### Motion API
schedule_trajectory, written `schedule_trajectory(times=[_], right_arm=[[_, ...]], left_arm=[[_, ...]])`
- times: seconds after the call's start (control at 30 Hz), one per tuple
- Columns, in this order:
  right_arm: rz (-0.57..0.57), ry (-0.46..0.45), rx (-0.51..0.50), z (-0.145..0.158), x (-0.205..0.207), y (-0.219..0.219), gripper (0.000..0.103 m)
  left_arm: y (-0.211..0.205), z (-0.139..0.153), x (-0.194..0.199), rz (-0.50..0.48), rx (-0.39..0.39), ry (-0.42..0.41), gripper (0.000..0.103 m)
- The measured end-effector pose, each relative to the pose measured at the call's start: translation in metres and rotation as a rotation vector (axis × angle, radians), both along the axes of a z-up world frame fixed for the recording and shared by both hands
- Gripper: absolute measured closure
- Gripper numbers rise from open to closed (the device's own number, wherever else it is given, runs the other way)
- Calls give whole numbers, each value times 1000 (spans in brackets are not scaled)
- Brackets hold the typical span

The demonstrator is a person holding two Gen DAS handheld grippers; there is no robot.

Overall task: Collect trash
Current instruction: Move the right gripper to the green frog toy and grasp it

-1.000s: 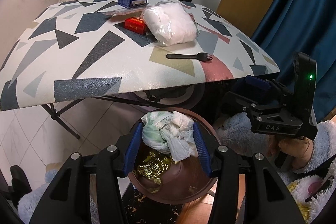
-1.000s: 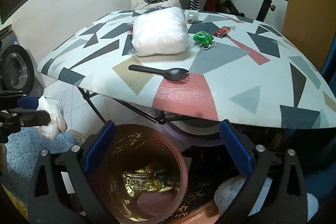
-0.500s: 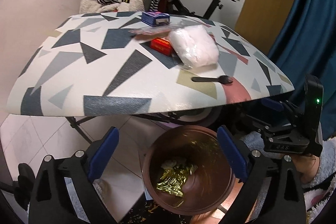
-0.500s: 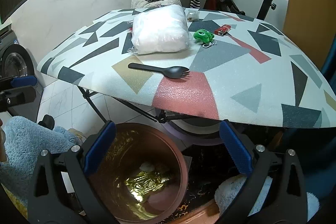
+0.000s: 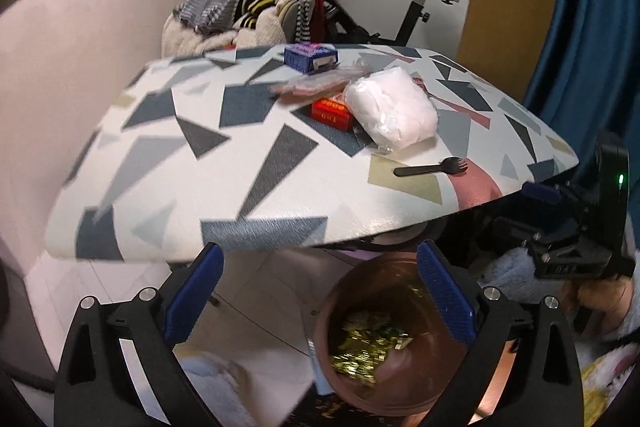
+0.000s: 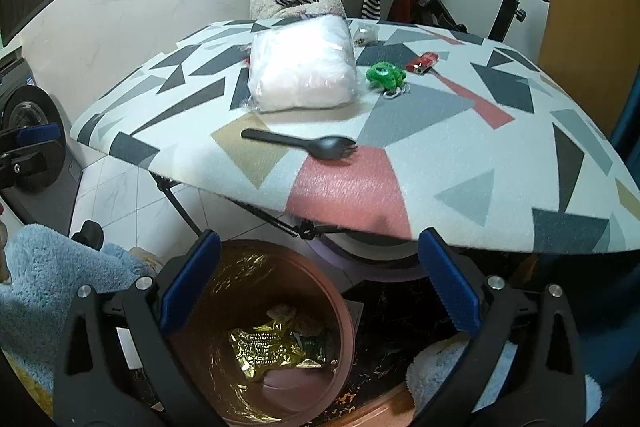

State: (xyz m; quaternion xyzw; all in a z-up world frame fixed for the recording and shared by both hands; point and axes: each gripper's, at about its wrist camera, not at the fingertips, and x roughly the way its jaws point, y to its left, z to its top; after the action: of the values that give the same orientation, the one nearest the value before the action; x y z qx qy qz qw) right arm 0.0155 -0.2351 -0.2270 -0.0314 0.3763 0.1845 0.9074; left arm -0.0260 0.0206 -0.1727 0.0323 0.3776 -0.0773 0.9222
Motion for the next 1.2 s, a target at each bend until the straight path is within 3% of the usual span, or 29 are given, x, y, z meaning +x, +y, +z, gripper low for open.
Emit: schedule_trajectory(times=[0.1, 0.3, 0.77, 0.93, 1.07, 1.2], right_arm=[[13, 11, 19, 4, 7, -4, 6], [34, 31, 34, 15, 26, -10, 6], [108, 89, -43, 13, 71, -7, 8], [89, 84, -20, 20, 94, -12, 16], [19, 92, 65, 29, 122, -29, 23], [-37, 125, 141, 31, 153, -41, 39]], left_arm=[[1, 4, 2, -13, 10, -14, 8], [12, 9, 11, -2, -66, -7, 8], [31, 1, 33, 40, -130, 25, 8], [34, -5, 38, 47, -143, 40, 8], [37, -7, 43, 52, -155, 47, 8], [39, -10, 48, 62, -168, 55, 8]])
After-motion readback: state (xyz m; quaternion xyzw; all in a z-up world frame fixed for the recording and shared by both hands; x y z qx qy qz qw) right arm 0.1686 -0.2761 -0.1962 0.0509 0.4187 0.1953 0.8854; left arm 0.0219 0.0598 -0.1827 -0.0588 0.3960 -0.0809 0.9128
